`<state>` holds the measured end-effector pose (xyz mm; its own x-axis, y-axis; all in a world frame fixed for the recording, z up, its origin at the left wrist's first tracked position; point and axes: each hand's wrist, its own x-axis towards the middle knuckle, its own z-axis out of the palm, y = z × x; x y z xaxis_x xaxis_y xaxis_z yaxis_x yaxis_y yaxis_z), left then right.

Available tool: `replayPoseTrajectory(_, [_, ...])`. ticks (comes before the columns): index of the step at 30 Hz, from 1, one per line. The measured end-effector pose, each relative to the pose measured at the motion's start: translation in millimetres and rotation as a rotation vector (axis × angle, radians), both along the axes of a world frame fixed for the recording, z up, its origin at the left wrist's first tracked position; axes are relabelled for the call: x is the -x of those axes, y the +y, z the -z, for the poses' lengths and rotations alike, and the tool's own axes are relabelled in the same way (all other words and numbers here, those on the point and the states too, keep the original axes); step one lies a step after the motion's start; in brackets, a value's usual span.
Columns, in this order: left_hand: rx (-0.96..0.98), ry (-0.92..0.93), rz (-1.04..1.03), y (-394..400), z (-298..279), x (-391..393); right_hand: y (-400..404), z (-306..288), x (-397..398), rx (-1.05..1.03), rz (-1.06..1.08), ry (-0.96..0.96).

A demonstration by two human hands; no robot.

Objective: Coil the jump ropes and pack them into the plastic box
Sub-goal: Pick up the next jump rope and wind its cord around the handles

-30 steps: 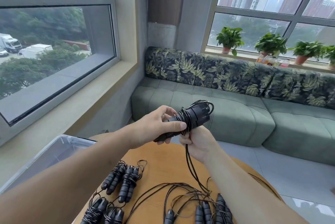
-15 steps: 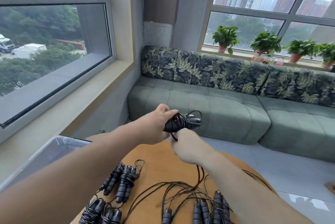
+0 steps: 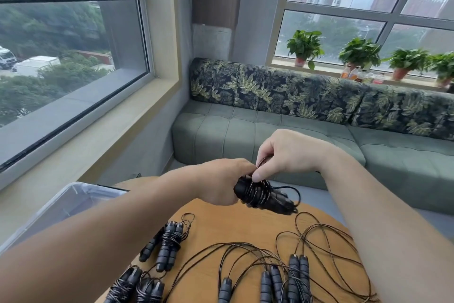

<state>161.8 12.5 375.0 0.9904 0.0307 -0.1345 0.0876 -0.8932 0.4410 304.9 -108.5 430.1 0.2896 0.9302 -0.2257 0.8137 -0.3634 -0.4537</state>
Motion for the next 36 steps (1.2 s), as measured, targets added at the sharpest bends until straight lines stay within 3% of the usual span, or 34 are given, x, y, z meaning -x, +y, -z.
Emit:
replayPoseTrajectory(5, [0.407,-0.001,-0.100,5,-7,4,-7,37,-27,-0.237,0.203,0.687])
replayPoseTrajectory(10, [0.679,-0.085,-0.144,8,3,-1,1,72,-23,-0.333,0.287,1.097])
replayPoseTrajectory(12, [0.757,-0.128,-0.219,10,9,-3,2,85,-17,-0.410,0.353,1.159])
replayPoseTrajectory(19, [0.912,-0.268,-0.341,18,8,1,2,105,21,-0.386,0.430,1.008])
replayPoseTrajectory(21, [0.885,-0.243,-0.408,28,10,3,-3,100,28,-0.360,0.430,0.873])
replayPoseTrajectory(25, [0.666,-0.182,-0.458,28,15,-2,-3,90,30,-0.196,0.267,0.217])
replayPoseTrajectory(27, [0.469,-0.156,-0.427,22,14,-5,-5,83,29,-0.088,0.197,-0.022])
replayPoseTrajectory(31, [0.073,-0.040,-0.393,20,13,-2,-16,61,31,0.024,0.112,-0.257])
replayPoseTrajectory(36, [-0.183,0.037,-0.300,11,8,-3,-17,52,35,0.059,0.004,-0.388])
